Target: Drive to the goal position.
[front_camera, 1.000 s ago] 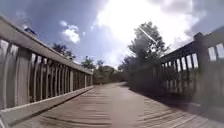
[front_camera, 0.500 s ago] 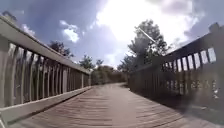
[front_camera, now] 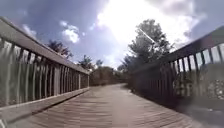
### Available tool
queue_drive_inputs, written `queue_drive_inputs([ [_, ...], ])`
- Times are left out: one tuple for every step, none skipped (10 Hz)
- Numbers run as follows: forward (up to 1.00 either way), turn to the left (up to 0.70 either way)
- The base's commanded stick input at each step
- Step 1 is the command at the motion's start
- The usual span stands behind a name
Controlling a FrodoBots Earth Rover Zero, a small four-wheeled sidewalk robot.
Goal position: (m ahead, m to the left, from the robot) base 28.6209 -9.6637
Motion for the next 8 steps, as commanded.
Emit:
queue_drive_inputs([
  [0.7, 0.0],
  [0.7, 0.0],
  [0.7, 0.0],
  [0.7, 0.0],
  [0.7, 0.0],
  [0.7, 0.0],
  [0.7, 0.0],
  [0.7, 0.0],
])
